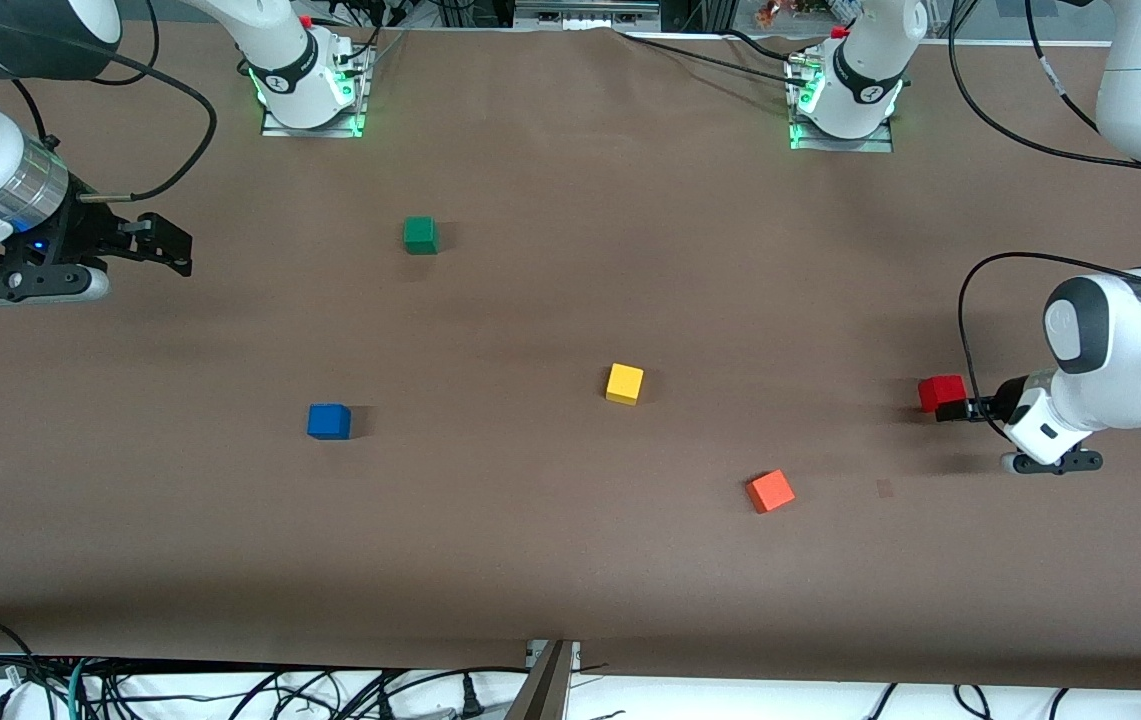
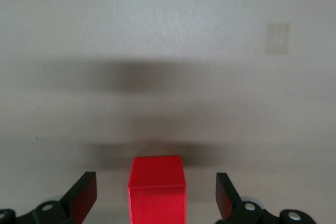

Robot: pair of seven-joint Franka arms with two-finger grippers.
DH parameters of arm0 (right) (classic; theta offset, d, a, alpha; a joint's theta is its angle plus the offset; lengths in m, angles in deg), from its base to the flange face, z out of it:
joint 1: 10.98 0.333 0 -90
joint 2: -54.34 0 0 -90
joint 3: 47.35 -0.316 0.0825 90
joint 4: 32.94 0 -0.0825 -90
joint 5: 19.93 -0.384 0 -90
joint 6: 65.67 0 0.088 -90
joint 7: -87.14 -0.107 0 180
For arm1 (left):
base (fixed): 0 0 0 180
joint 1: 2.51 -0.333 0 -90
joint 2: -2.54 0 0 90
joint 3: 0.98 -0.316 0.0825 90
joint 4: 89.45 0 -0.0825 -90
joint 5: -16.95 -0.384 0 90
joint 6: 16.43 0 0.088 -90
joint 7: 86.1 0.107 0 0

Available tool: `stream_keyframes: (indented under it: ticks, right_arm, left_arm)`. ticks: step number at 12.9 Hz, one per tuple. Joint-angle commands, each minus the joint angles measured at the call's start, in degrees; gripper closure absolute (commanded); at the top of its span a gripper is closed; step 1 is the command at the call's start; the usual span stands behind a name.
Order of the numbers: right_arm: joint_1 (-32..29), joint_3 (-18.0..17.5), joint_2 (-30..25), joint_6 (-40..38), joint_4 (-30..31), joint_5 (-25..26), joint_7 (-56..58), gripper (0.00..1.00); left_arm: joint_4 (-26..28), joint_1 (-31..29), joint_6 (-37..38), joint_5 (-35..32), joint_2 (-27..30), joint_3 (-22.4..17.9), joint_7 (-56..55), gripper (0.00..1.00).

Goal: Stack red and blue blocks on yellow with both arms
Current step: 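Reach the left gripper to the red cube while the right gripper reaches the blue cube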

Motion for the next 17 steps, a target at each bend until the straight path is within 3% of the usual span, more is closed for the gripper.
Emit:
stream_keyframes:
  ticks: [1,3,4,5,6,7,8,10,13,15,17]
  right_arm:
    - [0.5,-0.7,1.1,-0.3,-1.0,1.1,-0.8,0.0]
    - [-0.2,-0.3,2.7,1.1,-0.9,0.2,0.0,0.0]
    - [-0.1,-0.2,4.6,0.9,-0.9,0.2,0.1,0.0]
    - [0.3,-0.3,6.3,1.2,-1.0,0.9,0.3,0.0]
    - [0.3,-0.4,7.5,1.5,-1.0,0.4,1.4,0.0]
    - [0.6,-0.5,8.6,3.1,-1.0,0.5,2.3,0.0]
    - [0.9,-0.6,9.1,4.3,-1.7,0.3,2.3,0.0]
    - [0.7,-0.6,12.8,9.3,-1.7,-1.7,1.9,0.0]
    - [0.9,-0.6,21.5,17.3,-4.2,-7.7,2.1,0.0]
    - [0.0,-0.6,26.9,18.7,-6.2,-12.9,2.1,0.0]
    - [-1.0,-0.5,31.5,20.7,-7.2,-17.7,2.1,0.01]
  left_arm:
    - [5.2,-0.1,-1.4,0.1,2.1,0.2,1.2,0.0]
    - [6.6,-0.1,-1.4,0.1,2.3,0.2,1.2,0.0]
    - [7.1,-0.1,-1.1,0.1,2.5,0.2,1.2,0.41]
    - [7.2,0.0,-0.8,0.1,2.7,0.2,1.2,0.68]
    - [7.2,0.0,-0.6,0.1,2.6,0.2,1.2,0.73]
    - [7.2,-0.3,-0.6,0.1,2.6,0.2,1.2,0.9]
    - [7.2,-0.4,-0.5,0.1,2.6,0.2,1.2,1.0]
    - [6.1,-0.4,-0.2,0.1,2.9,0.3,0.9,1.0]
    - [-1.9,1.3,3.4,0.7,2.9,2.1,0.0,1.0]
    - [-9.1,7.0,8.9,0.8,2.9,3.0,-3.3,1.0]
    - [-12.7,14.0,9.9,0.8,2.4,3.0,-9.6,1.0]
